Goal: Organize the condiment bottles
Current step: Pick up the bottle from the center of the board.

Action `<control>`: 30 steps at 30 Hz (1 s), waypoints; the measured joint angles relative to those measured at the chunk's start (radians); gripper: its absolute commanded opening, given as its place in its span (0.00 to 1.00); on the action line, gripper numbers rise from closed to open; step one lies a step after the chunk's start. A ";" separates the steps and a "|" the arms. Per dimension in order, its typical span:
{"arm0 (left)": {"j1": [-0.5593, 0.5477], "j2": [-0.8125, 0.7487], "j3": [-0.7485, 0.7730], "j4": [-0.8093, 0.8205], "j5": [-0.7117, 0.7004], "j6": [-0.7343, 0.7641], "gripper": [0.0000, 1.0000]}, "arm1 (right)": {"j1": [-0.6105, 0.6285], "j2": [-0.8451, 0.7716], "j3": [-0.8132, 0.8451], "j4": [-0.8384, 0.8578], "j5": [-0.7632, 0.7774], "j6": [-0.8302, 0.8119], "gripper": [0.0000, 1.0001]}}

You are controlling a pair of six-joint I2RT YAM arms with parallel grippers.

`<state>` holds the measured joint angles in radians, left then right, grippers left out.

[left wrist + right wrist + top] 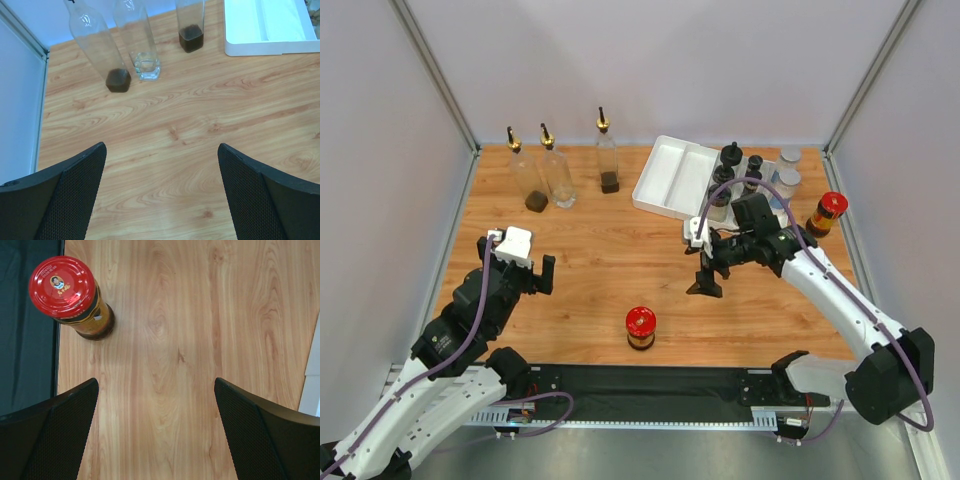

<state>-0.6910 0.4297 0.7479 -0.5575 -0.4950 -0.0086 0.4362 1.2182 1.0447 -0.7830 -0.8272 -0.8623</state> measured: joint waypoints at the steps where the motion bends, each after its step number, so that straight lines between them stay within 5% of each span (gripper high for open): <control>1: 0.000 0.000 0.000 0.000 0.000 0.000 1.00 | 0.013 0.000 -0.004 -0.002 0.003 -0.010 1.00; 30: 0.000 0.003 0.000 0.000 -0.001 0.000 1.00 | 0.319 0.158 0.103 -0.055 0.111 -0.130 1.00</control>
<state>-0.6910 0.4332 0.7479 -0.5579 -0.4957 -0.0086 0.7555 1.3766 1.1477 -0.8375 -0.7166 -0.9928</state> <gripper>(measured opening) 0.996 0.998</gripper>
